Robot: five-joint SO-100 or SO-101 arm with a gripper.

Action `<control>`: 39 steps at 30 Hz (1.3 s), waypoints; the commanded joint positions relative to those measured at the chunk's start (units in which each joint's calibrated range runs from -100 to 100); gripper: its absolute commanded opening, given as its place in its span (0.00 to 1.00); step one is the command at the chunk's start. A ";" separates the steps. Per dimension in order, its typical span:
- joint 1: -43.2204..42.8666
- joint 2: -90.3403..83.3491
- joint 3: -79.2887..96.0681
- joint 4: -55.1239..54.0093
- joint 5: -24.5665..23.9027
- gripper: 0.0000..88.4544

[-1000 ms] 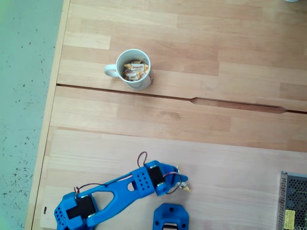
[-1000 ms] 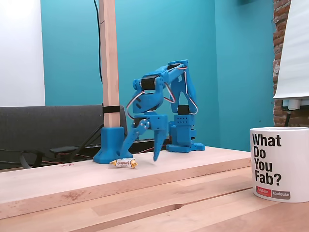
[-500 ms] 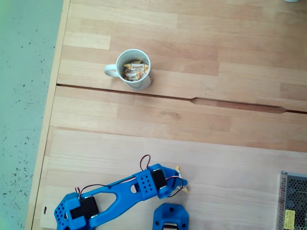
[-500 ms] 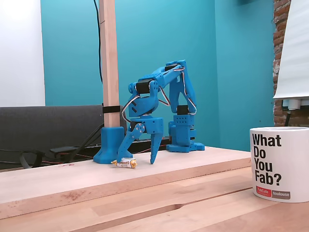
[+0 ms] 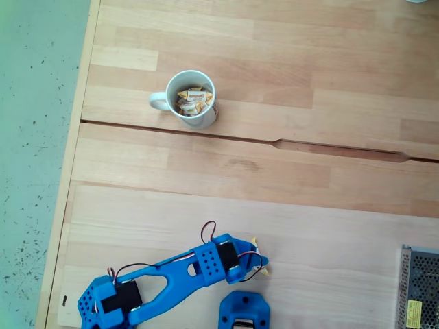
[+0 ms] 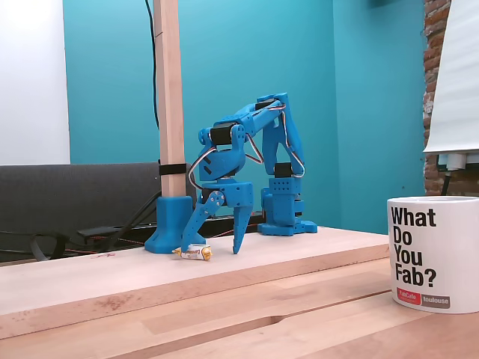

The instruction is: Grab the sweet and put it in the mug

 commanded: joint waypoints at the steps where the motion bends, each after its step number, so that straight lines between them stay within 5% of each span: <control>1: 0.56 0.17 -0.81 0.28 -0.39 0.43; 9: 0.56 0.00 -0.72 0.28 -0.63 0.30; 24: 0.56 0.00 -0.72 0.36 -0.34 0.27; 39: 0.56 -0.78 -0.72 0.36 -0.63 0.00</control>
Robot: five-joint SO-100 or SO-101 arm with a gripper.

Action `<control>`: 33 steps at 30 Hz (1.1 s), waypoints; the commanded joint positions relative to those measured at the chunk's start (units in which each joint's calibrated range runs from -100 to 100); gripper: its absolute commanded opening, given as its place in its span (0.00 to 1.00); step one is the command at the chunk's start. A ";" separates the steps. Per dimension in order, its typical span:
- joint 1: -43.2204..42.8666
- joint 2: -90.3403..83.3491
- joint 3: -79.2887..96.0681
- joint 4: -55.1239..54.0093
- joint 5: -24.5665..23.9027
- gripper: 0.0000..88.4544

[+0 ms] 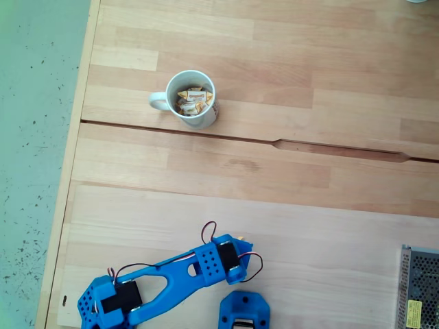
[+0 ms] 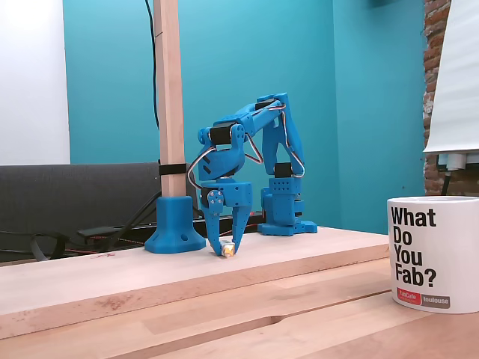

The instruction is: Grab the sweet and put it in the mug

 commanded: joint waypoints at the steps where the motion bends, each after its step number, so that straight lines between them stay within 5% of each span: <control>1: 0.49 -0.68 -0.63 0.44 -0.20 0.00; 12: -1.40 -17.29 -3.84 9.23 -1.22 0.00; 24: -13.74 -31.41 -5.89 20.60 -12.01 0.00; 33: -28.78 -35.62 -10.62 11.41 -22.86 0.00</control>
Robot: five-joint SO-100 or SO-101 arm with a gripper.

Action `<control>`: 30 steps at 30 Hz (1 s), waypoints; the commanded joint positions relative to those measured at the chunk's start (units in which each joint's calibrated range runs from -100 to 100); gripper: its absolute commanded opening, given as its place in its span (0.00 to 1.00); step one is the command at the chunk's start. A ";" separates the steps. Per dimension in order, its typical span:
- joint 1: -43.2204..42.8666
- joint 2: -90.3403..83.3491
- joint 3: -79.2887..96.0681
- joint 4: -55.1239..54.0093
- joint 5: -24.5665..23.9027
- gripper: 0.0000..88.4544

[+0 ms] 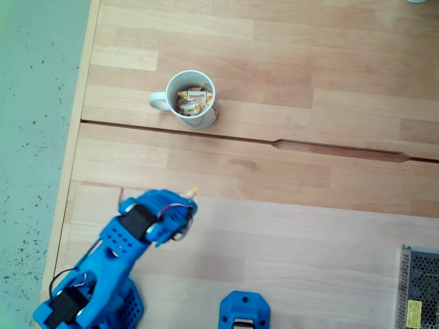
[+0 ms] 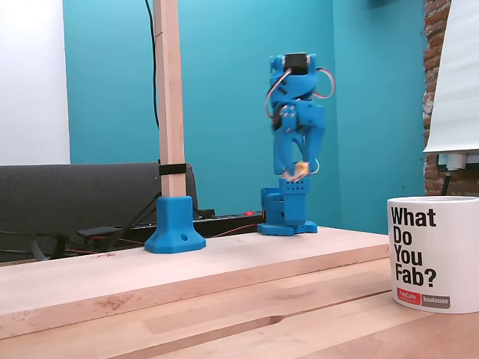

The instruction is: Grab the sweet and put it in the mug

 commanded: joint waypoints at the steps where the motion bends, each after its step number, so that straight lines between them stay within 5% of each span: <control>1: -5.12 -3.48 -6.05 -5.66 -3.57 0.00; 30: -11.87 16.83 -8.10 -49.53 -6.11 0.00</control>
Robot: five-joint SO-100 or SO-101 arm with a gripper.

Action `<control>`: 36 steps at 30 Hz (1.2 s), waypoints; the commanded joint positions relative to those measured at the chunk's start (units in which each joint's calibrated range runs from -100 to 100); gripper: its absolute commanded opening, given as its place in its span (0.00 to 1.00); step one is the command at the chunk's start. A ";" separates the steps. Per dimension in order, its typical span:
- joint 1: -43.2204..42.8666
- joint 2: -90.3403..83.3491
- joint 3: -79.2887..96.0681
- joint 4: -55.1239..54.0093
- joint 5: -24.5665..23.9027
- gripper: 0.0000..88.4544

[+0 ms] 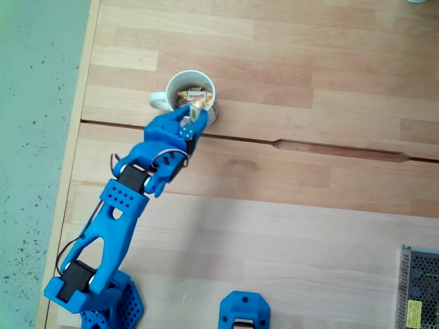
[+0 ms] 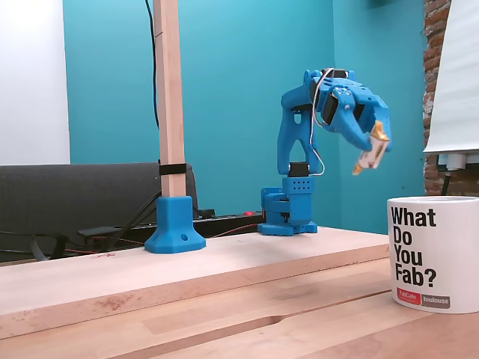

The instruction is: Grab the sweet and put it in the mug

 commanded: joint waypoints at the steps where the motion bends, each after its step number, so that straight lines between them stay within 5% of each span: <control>1: -2.49 0.01 -4.33 -5.18 -0.34 0.00; 36: -3.80 10.42 -3.17 -10.26 -0.44 0.00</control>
